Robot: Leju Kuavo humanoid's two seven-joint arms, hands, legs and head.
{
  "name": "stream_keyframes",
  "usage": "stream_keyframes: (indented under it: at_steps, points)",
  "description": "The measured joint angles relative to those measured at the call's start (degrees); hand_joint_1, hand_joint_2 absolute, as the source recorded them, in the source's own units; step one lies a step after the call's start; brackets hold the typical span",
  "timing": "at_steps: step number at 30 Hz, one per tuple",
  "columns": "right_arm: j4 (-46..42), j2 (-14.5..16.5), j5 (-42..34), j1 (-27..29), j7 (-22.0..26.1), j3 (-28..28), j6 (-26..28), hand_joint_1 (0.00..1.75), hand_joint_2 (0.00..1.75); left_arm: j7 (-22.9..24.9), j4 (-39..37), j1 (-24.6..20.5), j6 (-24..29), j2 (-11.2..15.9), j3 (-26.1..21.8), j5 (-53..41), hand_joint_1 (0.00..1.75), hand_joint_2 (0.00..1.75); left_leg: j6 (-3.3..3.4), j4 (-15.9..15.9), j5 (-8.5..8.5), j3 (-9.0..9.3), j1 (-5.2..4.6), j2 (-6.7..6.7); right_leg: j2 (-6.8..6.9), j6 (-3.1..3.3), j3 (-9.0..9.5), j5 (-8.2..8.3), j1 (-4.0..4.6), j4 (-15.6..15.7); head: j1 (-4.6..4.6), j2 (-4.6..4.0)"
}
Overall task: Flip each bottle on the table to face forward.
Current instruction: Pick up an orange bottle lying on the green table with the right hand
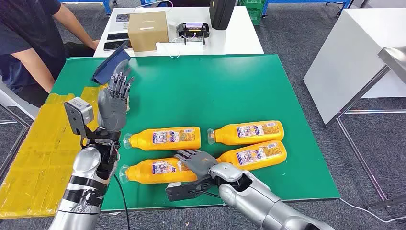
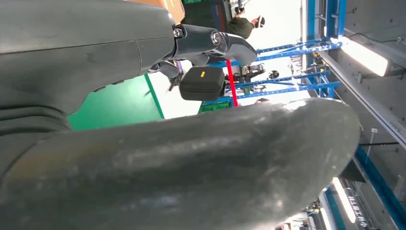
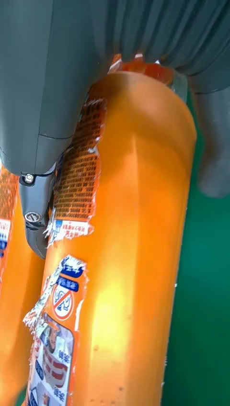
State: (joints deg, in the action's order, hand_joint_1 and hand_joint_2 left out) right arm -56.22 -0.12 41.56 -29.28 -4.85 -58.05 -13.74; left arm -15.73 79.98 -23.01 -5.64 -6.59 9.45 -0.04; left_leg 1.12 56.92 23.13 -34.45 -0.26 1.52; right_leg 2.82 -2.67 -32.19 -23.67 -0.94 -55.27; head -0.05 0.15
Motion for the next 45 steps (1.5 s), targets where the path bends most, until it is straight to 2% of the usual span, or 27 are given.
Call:
stream_keyframes:
  at_steps: [6,11,15,21,25,29,34,40,45]
  points:
    - [2.4,0.9,-1.0,-1.4,0.6,-1.4,0.0,1.75,1.75,-0.1,-0.9,-0.6,1.2,-0.1,0.0,-0.1,0.0,0.0,-0.01,0.0,0.0,0.16,0.04,0.04,-0.06,0.04,0.09,0.01,0.03,0.0,0.0,0.0]
    - [3.2,1.3,-3.7,-1.3,0.2,-1.3,1.3,1.75,1.75,-0.7,-0.9,-0.8,7.6,-0.2,-0.2,-2.7,0.0,0.0,-0.02,0.0,-0.01,0.17,0.1,0.06,-0.06,0.18,0.11,0.09,0.1,0.0,0.01,0.0]
    - [2.2,1.3,-7.7,1.2,-1.0,0.8,5.6,1.75,1.75,-1.0,-0.8,-0.7,14.6,-0.1,-1.5,-4.8,0.0,0.0,-0.02,0.0,-0.01,0.16,0.13,0.03,-0.05,0.18,0.15,0.1,0.13,0.0,0.01,0.0]
    - [-0.2,1.0,-9.5,3.9,-1.5,3.5,7.9,1.75,1.75,-1.0,-0.7,-0.5,16.8,0.1,-3.1,-5.3,0.0,0.0,-0.02,0.0,-0.02,0.15,0.14,0.02,-0.04,0.18,0.14,0.1,0.13,0.0,0.02,0.0]
    - [-5.8,1.1,-16.2,10.5,1.3,8.3,14.2,1.75,1.75,-0.2,-0.3,0.4,20.5,0.4,-4.6,-5.1,0.0,1.75,-0.02,0.0,-0.02,-0.04,0.13,-0.08,0.01,0.18,0.06,0.09,0.14,0.0,0.03,0.0]
    - [-19.8,1.3,-20.6,19.9,4.4,16.6,19.7,1.75,1.75,3.1,1.0,2.9,19.2,1.2,-6.9,-2.4,0.0,1.75,-0.02,0.0,-0.02,-0.39,0.13,-0.12,0.05,0.19,-0.3,0.08,0.15,0.0,-0.01,0.0]
    - [-33.1,1.8,-20.3,26.0,7.1,23.7,21.8,1.75,1.75,5.8,2.3,5.5,15.2,1.4,-7.2,-0.1,0.0,1.75,-0.02,0.0,-0.02,-0.58,0.11,-0.12,0.08,0.19,-0.48,0.08,0.13,0.0,0.02,0.0]
    - [-40.7,2.5,-19.3,29.4,9.5,27.4,23.2,1.75,1.75,8.5,4.0,6.8,13.1,1.4,-5.6,2.8,0.0,1.75,-0.02,0.0,-0.02,-0.61,0.09,-0.12,0.1,0.18,-0.5,0.09,0.13,0.0,0.01,0.0]
    - [-43.8,2.3,-19.1,30.8,9.8,28.3,24.2,1.75,1.75,11.9,4.9,7.9,7.3,1.5,-3.8,10.5,0.0,1.75,-0.02,0.0,-0.02,-0.6,0.09,-0.11,0.1,0.18,-0.51,0.09,0.13,0.0,0.01,0.0]
